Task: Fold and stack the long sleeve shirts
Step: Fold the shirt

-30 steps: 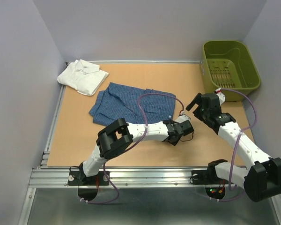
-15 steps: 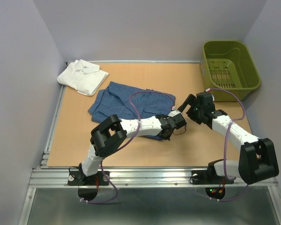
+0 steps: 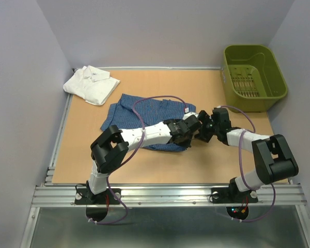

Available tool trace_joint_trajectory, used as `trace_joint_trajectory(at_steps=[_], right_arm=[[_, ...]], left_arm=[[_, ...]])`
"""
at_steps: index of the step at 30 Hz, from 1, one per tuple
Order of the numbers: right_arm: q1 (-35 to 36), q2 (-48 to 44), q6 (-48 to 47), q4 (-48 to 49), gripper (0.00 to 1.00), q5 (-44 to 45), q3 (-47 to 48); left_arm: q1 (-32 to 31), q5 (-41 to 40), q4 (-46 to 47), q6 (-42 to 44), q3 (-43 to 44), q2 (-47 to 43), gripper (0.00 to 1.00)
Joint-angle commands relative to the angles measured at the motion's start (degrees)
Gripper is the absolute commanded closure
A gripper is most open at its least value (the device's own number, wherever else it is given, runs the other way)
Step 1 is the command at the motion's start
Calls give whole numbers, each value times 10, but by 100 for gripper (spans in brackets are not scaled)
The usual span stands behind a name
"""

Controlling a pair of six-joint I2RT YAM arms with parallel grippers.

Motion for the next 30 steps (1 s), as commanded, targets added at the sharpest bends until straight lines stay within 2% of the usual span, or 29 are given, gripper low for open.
trace_joint_trajectory(at_steps=[1, 3, 5, 6, 8, 9, 11, 12, 14, 15, 18, 19, 22, 24, 25, 26, 30], right_arm=[[2, 27, 34, 113, 8, -67, -35], [2, 43, 49, 158, 14, -78, -43], [2, 63, 55, 185, 21, -92, -45], [2, 69, 55, 191, 29, -98, -44], [1, 81, 49, 201, 38, -103, -41], [2, 83, 43, 201, 53, -98, -39], [2, 85, 28, 200, 68, -91, -32], [2, 88, 21, 199, 82, -88, -29], [2, 93, -1, 187, 92, -86, -22], [2, 94, -11, 178, 99, -86, -17], [0, 97, -69, 120, 100, -85, 16], [-2, 95, -102, 102, 99, -81, 23], [-13, 95, -170, 29, 99, -80, 63], [-22, 96, -204, -32, 99, -71, 86], [-24, 98, -220, -44, 100, -63, 100], [-24, 102, -251, -89, 99, -59, 123], [-24, 118, -315, -170, 99, -40, 187]], left_arm=[[8, 39, 21, -38, 22, -31, 93], [8, 49, 28, -47, 24, -29, 91], [8, 56, 33, -63, 27, -27, 86], [8, 60, 48, -65, 24, -29, 85], [8, 62, 68, -72, 15, -41, 83], [8, 59, 71, -76, 8, -45, 81], [8, 56, 77, -79, 1, -61, 72], [10, 54, 80, -79, -5, -68, 68], [22, 54, 84, -85, -28, -95, 55], [31, 56, 85, -87, -39, -107, 52], [77, 63, 98, -91, -94, -172, 39], [91, 60, 101, -85, -124, -208, 30], [172, 43, 94, -60, -179, -272, 20], [221, 42, 85, -43, -205, -295, 19], [279, 39, 84, -36, -228, -311, 19], [304, 37, 84, -26, -240, -319, 19], [423, 36, 79, 7, -278, -334, 19]])
